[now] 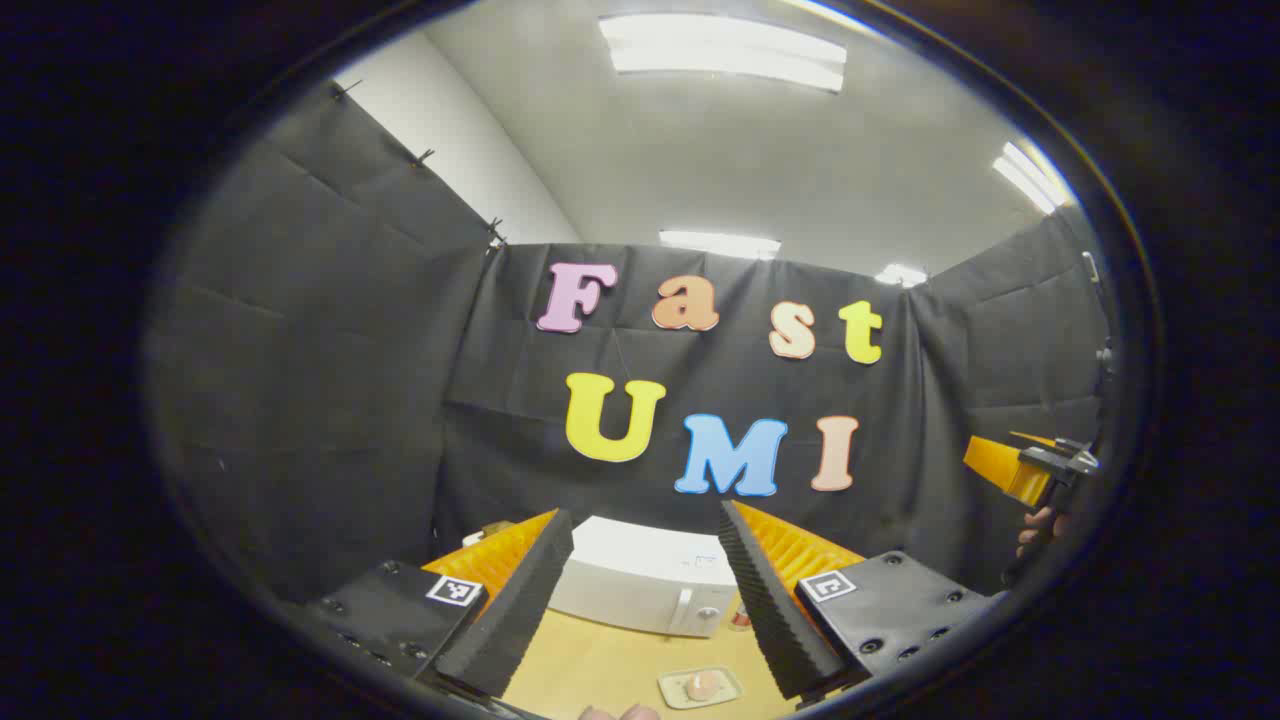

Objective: Open the microwave oven with the left hand, put the food in, and close the microwave oven.

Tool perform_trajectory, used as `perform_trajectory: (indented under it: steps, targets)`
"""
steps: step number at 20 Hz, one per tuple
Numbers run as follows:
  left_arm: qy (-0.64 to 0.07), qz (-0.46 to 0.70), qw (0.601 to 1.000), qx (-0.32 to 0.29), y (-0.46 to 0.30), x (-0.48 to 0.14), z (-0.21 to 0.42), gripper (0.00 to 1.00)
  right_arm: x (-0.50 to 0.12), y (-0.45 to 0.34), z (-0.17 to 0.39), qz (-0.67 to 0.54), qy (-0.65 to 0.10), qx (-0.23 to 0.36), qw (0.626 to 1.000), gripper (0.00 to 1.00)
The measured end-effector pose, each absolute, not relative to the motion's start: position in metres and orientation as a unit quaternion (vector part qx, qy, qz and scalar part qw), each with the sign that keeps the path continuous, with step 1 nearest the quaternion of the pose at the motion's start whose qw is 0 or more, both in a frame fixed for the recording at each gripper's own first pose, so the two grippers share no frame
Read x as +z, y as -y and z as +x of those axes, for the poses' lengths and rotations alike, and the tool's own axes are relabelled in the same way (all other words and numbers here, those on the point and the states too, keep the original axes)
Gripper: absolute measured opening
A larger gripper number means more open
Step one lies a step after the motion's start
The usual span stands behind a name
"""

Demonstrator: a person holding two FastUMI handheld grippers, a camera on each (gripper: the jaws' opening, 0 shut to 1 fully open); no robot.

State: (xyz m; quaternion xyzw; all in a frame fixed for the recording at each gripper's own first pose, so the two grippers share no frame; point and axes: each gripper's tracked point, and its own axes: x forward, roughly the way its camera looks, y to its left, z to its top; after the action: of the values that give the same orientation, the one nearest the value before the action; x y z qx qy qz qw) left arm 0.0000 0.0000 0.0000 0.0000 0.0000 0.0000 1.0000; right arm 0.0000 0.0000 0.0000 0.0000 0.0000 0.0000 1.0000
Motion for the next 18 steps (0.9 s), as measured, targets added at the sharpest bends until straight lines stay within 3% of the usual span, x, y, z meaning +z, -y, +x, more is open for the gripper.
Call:
perform_trajectory:
  steps: [18]
  targets:
    - [-0.034, 0.078, 0.996, -0.027, 0.080, -0.035, 0.049, 0.99, -0.043, 0.049, 0.020, 0.062, -0.047, 0.009, 0.997, 0.98]
